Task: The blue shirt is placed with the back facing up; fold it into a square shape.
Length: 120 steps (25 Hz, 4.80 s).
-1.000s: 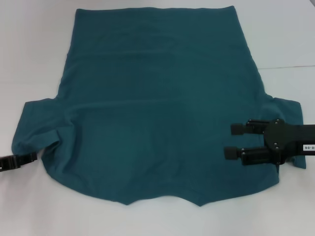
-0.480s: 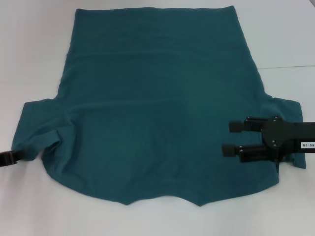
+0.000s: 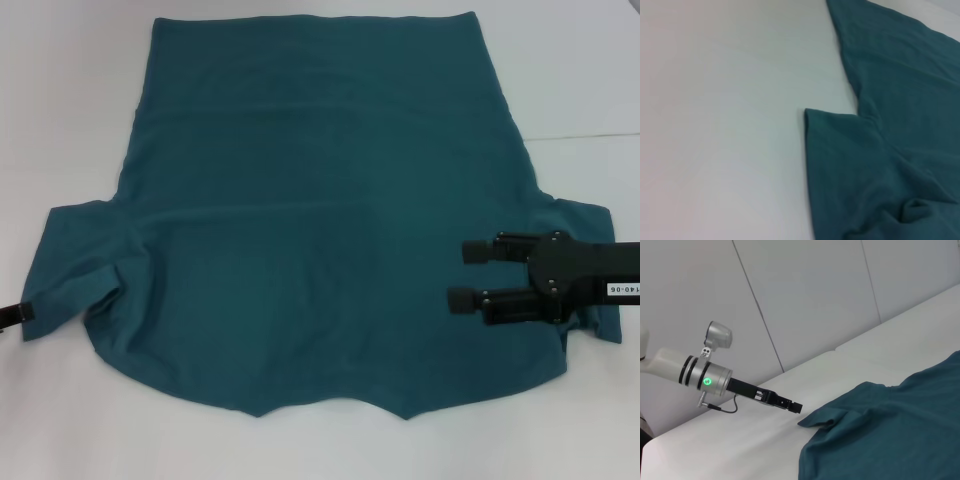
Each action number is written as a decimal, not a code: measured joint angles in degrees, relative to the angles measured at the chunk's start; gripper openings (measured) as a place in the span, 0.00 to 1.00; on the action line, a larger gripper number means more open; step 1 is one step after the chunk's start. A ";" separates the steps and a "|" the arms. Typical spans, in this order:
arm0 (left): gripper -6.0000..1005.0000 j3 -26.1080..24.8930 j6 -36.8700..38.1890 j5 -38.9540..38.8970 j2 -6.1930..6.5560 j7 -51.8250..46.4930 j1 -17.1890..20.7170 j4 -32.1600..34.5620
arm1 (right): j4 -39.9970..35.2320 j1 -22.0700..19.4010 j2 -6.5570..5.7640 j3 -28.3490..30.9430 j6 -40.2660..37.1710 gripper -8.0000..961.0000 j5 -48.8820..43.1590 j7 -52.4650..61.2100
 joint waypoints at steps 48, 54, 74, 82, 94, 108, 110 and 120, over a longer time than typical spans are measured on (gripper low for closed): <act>0.60 5.52 -4.18 5.11 -2.21 -3.67 -1.42 0.05 | 0.00 0.36 0.17 -0.14 0.80 0.96 0.03 0.04; 0.60 7.72 -4.50 5.16 -2.12 -3.58 -2.06 -0.87 | 0.00 0.37 0.17 -0.12 0.80 0.96 0.03 0.06; 0.15 9.27 -7.25 4.40 -2.91 -3.31 -3.67 -0.54 | 0.00 0.70 0.17 -0.14 1.40 0.96 0.03 0.64; 0.07 9.50 -7.33 2.53 -2.90 -2.38 -3.59 0.64 | 0.00 0.88 0.21 0.00 1.77 0.96 0.02 0.70; 0.07 9.44 -7.87 -0.60 -3.04 1.52 -3.99 1.30 | 0.09 0.89 0.35 0.03 2.46 0.96 0.03 0.70; 0.08 9.52 -8.25 -0.47 -3.03 2.52 -2.49 2.55 | 0.36 0.81 0.44 0.12 2.79 0.96 0.53 0.44; 0.18 9.56 -8.57 -0.25 -3.02 2.59 -1.82 2.82 | 0.36 0.90 0.44 0.12 2.81 0.96 0.58 0.55; 0.65 11.99 -12.00 -0.56 -3.31 4.79 -0.52 2.50 | 0.34 1.27 0.65 0.01 2.59 0.96 0.73 1.20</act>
